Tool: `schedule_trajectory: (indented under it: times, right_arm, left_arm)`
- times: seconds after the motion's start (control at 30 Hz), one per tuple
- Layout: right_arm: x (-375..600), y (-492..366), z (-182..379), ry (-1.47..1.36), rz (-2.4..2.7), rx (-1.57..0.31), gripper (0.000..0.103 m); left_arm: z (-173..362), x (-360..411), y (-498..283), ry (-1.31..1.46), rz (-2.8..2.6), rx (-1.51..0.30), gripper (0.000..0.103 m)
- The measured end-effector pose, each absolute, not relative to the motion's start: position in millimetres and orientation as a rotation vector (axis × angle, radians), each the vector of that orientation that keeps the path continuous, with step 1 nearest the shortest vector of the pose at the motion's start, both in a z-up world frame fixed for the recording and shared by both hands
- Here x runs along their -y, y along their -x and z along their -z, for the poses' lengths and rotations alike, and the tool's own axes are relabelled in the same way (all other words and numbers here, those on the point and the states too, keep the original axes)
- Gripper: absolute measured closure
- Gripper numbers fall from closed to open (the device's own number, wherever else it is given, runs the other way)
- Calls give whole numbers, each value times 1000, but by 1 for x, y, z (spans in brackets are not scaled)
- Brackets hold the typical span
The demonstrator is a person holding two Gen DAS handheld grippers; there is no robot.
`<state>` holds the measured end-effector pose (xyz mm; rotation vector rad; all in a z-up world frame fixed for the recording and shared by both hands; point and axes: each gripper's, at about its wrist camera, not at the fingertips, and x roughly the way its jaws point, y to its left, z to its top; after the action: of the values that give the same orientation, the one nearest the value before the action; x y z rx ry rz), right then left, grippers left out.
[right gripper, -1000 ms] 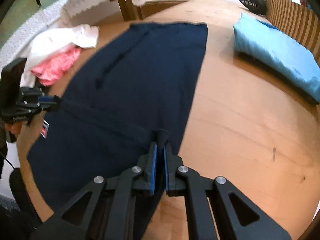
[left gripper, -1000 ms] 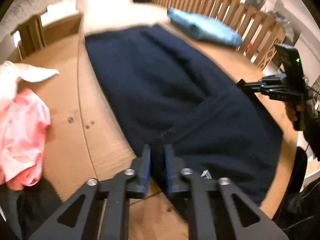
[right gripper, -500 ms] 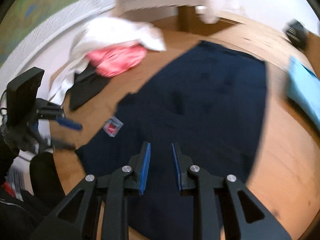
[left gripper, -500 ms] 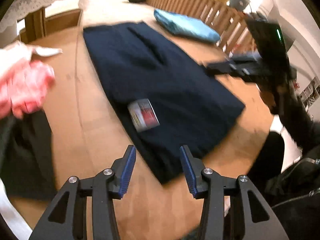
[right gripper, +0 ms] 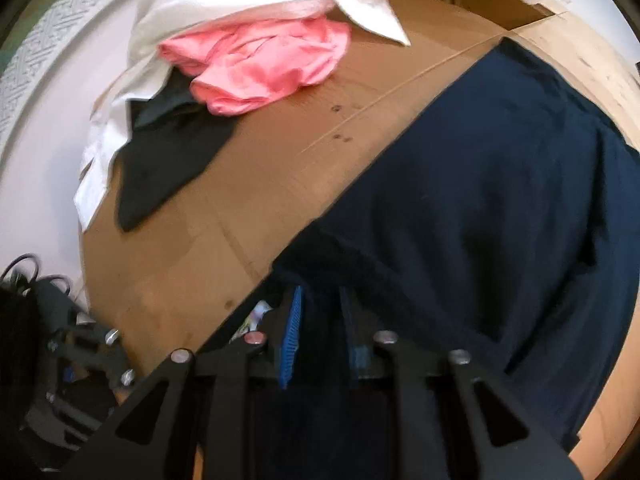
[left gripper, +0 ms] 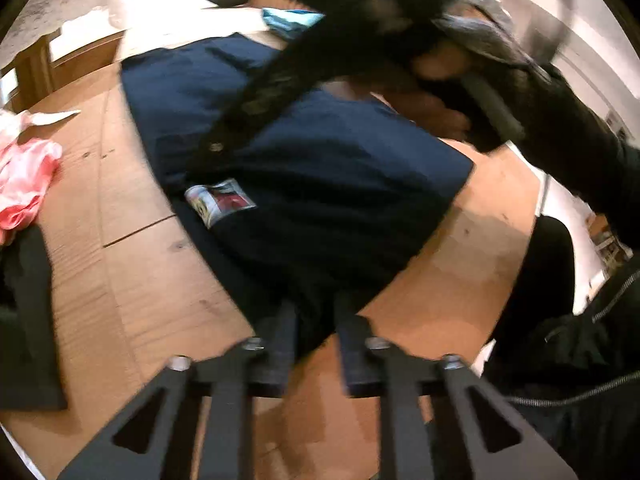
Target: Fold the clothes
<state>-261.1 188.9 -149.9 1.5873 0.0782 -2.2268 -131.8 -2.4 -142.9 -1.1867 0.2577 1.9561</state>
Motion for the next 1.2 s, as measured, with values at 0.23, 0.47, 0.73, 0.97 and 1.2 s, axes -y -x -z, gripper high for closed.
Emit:
schedule_trajectory:
  times: [0.23, 0.47, 0.73, 0.97, 1.2]
  right_arm:
    - [-197, 244, 132, -1526, 2262, -74, 88]
    - [-187, 235, 143, -1575, 2258, -199, 88]
    - [-188, 239, 121, -1539, 2128, -17, 87]
    - [-189, 270, 138, -1600, 2164, 66, 103]
    - [-234, 217, 91, -1443, 2302, 123, 101]
  left_arm:
    - [136, 11, 121, 1192, -1919, -299, 95]
    - [130, 26, 131, 1234, -1957, -248, 81]
    - [117, 6, 129, 1160, -1859, -224, 78]
    - [122, -5, 137, 1178, -1827, -246, 75]
    - [111, -8, 147, 1156, -1871, -274, 70]
